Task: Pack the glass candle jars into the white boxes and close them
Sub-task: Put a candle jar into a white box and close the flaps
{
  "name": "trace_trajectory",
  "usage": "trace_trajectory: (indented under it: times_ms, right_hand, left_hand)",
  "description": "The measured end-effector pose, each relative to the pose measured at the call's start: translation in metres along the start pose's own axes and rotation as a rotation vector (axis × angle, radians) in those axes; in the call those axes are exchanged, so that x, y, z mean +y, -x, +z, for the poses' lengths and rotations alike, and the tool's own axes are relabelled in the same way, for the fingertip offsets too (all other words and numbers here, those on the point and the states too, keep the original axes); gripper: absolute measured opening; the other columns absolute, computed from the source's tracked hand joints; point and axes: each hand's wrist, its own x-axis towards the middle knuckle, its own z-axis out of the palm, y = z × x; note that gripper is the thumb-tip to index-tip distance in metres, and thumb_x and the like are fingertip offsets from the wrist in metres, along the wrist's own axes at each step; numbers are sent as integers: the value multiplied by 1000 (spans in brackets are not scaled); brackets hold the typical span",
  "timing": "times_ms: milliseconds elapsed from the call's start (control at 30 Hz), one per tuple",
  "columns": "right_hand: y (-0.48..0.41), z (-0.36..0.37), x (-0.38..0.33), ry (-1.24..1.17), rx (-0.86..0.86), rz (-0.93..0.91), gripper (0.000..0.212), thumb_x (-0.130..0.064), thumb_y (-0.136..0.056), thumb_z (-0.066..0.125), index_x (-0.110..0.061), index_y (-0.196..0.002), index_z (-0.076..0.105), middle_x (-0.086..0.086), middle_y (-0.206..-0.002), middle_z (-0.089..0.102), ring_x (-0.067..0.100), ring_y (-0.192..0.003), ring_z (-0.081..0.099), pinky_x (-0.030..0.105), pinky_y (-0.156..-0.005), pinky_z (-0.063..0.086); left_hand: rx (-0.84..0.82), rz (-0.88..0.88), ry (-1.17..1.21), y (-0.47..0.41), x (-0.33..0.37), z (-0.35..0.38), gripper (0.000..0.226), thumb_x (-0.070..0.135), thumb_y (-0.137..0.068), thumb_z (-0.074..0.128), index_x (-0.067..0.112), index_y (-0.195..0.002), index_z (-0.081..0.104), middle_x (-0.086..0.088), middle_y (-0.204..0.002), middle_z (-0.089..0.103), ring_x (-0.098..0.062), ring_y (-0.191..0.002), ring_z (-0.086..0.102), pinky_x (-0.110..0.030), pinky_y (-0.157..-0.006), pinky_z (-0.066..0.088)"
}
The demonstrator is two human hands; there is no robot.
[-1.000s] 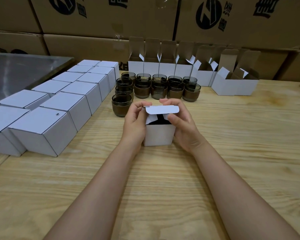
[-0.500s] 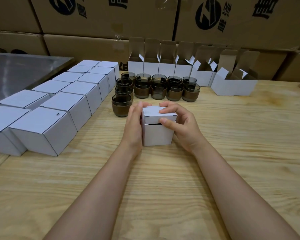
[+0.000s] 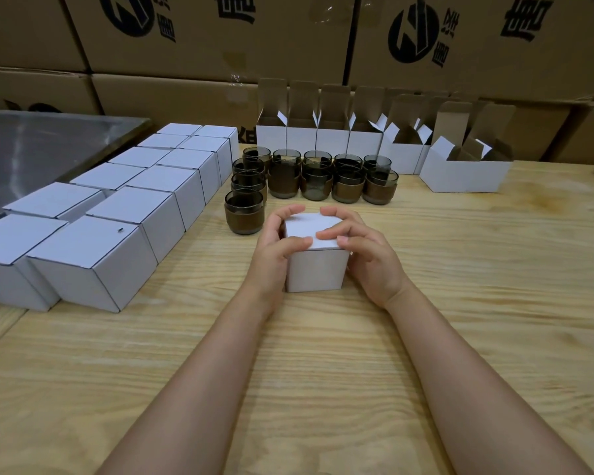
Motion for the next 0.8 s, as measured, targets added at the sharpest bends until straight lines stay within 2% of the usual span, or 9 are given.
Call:
trace_trajectory:
  times_ms: [100,167,233,300,400,467,567,667,800]
  right_hand:
    - [1,-3,2,-57,3,67,25,-14,-74,52,-18,-81,76,-6,-130,44,-3,-112,51,17,-87,44]
    - [-1,-2,4,-24,-10,80,25,-18,-77,51,-15,-92,71,-4,-127,44,7,-121,46,24,-97,39]
    - [-1,-1,5,42,-32,57,28,-21,-81,49,-12,-103,66,3,-123,46,20,-125,42,35,-107,33]
    - [0,-1,3,6,-61,69,36,-25,-85,45,-14,-115,61,6,-129,49,21,-128,43,36,-110,31]
    - [-1,-6,0,-105,-112,117,43,-32,-89,40,-23,-129,54,-1,-142,48,13,-133,42,34,-113,31]
    - [-2,-7,-1,-143,-150,141,48,-41,-87,53,-26,-132,51,1,-144,48,15,-133,42,36,-111,33]
    - [-4,-6,-1,-190,-215,186,70,-57,-70,71,-25,-131,56,3,-146,45,15,-137,38,36,-112,33]
    - [-6,-7,1,-264,-243,211,72,-55,-69,73,-23,-131,57,3,-149,41,16,-140,33,39,-115,25]
    - [-9,-10,3,-371,-254,258,77,-53,-68,75,-24,-135,53,5,-148,43,24,-140,33,41,-116,23]
  left_hand:
    - [25,114,-135,3,3,2,39,13,-66,56,23,-104,58,-2,-108,55,-3,-94,57,-19,-76,47]
    - [172,309,-447,8,1,4,27,19,-76,54,19,-101,62,-3,-122,52,-7,-115,49,-23,-95,38]
    - [319,468,-766,14,-7,6,22,25,-87,51,13,-98,66,-8,-128,49,-18,-123,43,-31,-103,33]
    - [373,443,-948,18,-10,9,28,38,-90,55,14,-99,66,-8,-131,47,-22,-123,43,-40,-100,34]
    - [406,379,-1211,18,-8,8,51,64,-73,64,25,-105,58,-1,-138,39,-19,-126,40,-40,-95,28]
    - [413,331,-1334,15,-3,8,69,77,-58,63,28,-105,49,2,-134,37,-17,-120,43,-39,-91,28]
    - [429,312,-1407,12,-1,8,76,77,-56,64,25,-107,44,1,-126,39,-19,-109,50,-38,-84,27]
    - [470,313,-1335,10,1,6,65,57,-64,70,19,-111,46,0,-119,40,-22,-106,49,-32,-81,22]
    - [432,405,-1111,11,12,-9,52,38,-63,77,17,-102,49,6,-108,42,-15,-103,44,-26,-84,30]
